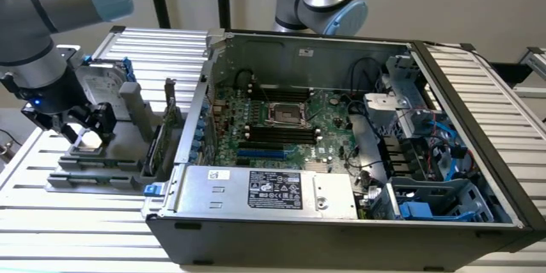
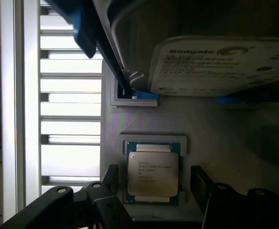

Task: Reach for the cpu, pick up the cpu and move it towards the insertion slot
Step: 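Pick up the cpu and move it towards the insertion slot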

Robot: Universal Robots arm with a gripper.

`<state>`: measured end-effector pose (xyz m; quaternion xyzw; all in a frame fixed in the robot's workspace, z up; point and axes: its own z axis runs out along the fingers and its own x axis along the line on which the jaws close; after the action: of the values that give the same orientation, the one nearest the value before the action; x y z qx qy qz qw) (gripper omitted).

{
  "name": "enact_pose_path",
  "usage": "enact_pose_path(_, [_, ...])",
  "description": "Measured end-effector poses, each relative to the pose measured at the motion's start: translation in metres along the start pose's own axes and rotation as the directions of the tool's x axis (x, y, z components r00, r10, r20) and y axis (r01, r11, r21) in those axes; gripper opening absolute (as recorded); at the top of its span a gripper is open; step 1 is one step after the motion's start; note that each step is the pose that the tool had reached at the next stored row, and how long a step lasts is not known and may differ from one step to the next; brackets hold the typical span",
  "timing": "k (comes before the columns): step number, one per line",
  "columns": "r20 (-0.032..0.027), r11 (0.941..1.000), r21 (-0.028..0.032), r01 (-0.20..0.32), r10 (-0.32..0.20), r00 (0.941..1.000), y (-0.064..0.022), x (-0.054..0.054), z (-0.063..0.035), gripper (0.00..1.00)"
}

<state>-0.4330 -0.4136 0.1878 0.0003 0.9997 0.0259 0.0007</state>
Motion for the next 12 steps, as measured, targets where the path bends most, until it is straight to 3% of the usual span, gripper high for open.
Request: enact_pose_path(12, [0.0, 1.0, 0.0, -0.004, 0.004, 1.0, 0.0, 0.0, 0.0013, 0.71])
